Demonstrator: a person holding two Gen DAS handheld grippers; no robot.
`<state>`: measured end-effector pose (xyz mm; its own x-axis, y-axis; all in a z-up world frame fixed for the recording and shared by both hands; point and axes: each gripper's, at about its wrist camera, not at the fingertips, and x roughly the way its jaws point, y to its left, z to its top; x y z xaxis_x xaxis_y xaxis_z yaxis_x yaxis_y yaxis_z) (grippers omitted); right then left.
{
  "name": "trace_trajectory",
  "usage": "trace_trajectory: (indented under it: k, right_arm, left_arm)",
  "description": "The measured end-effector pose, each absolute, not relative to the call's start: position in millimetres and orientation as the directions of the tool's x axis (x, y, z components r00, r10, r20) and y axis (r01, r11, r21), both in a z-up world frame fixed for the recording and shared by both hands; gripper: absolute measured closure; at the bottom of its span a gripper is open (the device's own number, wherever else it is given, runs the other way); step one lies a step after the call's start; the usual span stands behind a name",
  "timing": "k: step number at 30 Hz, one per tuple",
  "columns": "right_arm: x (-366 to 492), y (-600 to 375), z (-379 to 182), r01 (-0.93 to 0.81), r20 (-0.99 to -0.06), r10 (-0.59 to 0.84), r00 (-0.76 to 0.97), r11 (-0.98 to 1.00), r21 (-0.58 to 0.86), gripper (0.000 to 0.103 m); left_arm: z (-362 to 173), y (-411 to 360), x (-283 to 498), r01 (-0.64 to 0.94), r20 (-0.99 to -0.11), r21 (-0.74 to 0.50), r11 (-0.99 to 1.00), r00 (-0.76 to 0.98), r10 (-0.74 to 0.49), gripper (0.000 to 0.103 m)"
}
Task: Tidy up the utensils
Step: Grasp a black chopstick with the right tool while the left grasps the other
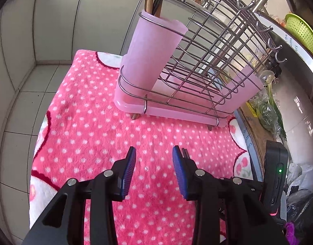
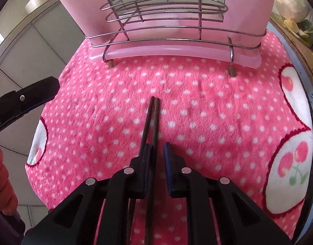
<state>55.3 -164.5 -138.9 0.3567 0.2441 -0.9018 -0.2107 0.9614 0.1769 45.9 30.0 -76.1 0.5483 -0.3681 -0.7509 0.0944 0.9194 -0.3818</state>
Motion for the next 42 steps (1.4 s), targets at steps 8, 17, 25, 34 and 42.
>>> trace_trajectory:
  k: [8, 17, 25, 34, 42]
  right_arm:
    - [53.1, -212.5, -130.4, -0.052, -0.883, 0.259, 0.392, 0.964, 0.260, 0.098]
    - [52.4, -248.0, -131.6, -0.012, -0.860, 0.373, 0.348, 0.919, 0.394, 0.096]
    - [50.0, -267.7, -115.6, -0.030, -0.838, 0.406, 0.365, 0.904, 0.426, 0.096]
    - [70.6, -269.4, -114.5, -0.038, -0.842, 0.420, 0.340, 0.900, 0.434, 0.095]
    - [83.2, -258.4, -119.4, -0.043, -0.856, 0.429, 0.289, 0.899, 0.436, 0.095]
  left_arm:
    - [-87.9, -5.2, 64.7, 0.129, -0.807, -0.404, 0.905, 0.415, -0.420, 0.081]
    - [-121.5, -54.5, 96.6, 0.131, -0.913, -0.338, 0.932, 0.196, -0.359, 0.081]
    - [-133.9, -78.6, 111.7, 0.120, -0.951, -0.249, 0.961, 0.156, -0.266, 0.089]
    - [-139.4, -122.9, 114.9, 0.209, -0.973, -0.088, 0.974, 0.192, -0.130, 0.091]
    - [-124.5, -92.7, 107.3, 0.160, -0.932, -0.233, 0.959, 0.244, -0.267, 0.099]
